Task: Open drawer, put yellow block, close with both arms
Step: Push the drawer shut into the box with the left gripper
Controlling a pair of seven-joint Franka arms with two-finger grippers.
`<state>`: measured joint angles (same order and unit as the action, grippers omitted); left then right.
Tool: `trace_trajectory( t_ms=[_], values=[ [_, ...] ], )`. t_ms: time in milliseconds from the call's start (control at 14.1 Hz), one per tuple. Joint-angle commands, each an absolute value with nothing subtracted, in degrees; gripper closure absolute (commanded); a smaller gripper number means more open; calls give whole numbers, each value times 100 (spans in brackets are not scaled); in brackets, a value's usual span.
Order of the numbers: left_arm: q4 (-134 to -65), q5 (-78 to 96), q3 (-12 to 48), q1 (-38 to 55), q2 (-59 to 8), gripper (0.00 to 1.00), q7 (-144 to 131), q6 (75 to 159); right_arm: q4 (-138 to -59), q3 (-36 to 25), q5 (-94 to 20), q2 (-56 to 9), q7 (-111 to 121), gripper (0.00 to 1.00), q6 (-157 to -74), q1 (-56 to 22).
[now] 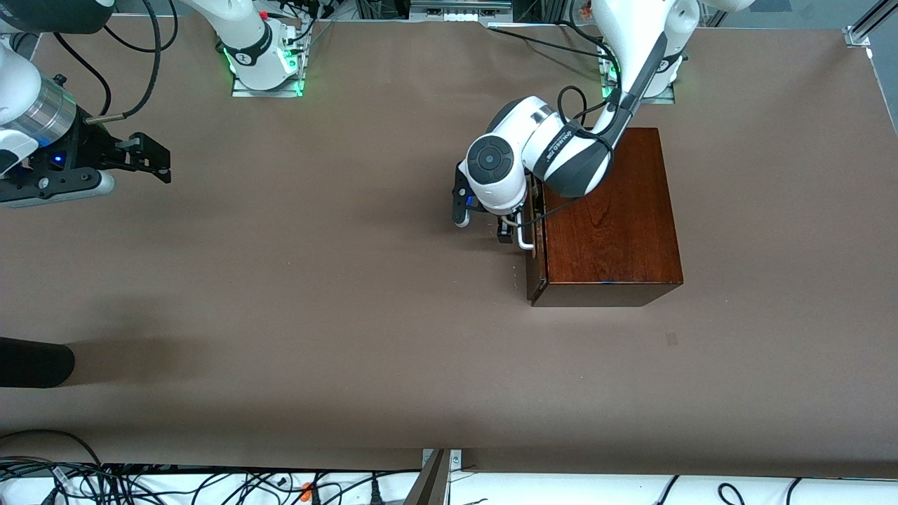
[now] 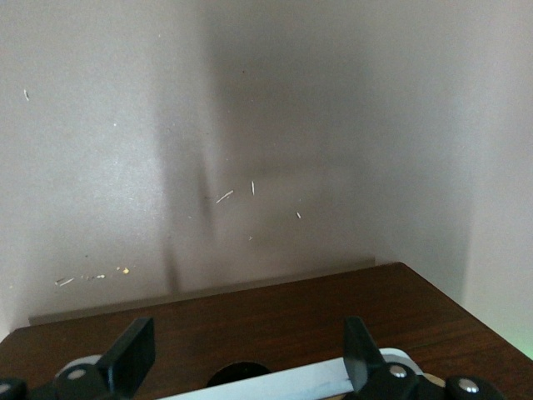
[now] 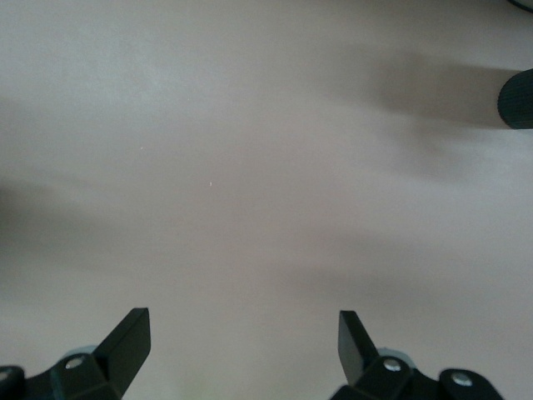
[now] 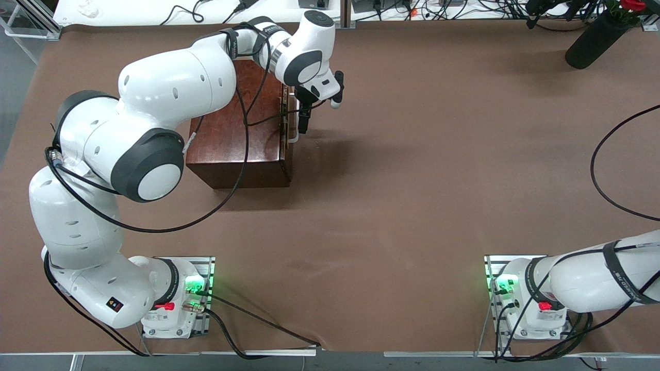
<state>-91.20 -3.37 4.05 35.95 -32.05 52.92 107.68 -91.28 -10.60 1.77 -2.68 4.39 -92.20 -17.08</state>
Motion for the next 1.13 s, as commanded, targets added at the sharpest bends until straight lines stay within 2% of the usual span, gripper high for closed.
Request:
trace_trajectory(
  t_ms=[0,707,1061],
  values=[
    [-9211,-571,396,3542,-3006,0,5344,10635,-8974,-1020,211,-325,369,0,-9105,-1652],
    [-9176,-571,422,3507,-2778,0,5353,10389,-8982,-1020,211,-325,369,0,-9097,-1652],
    [-9114,-47,466,3507,-1927,0,5309,9915,-8982,-1020,211,-325,369,0,-9079,-1652]
  ],
)
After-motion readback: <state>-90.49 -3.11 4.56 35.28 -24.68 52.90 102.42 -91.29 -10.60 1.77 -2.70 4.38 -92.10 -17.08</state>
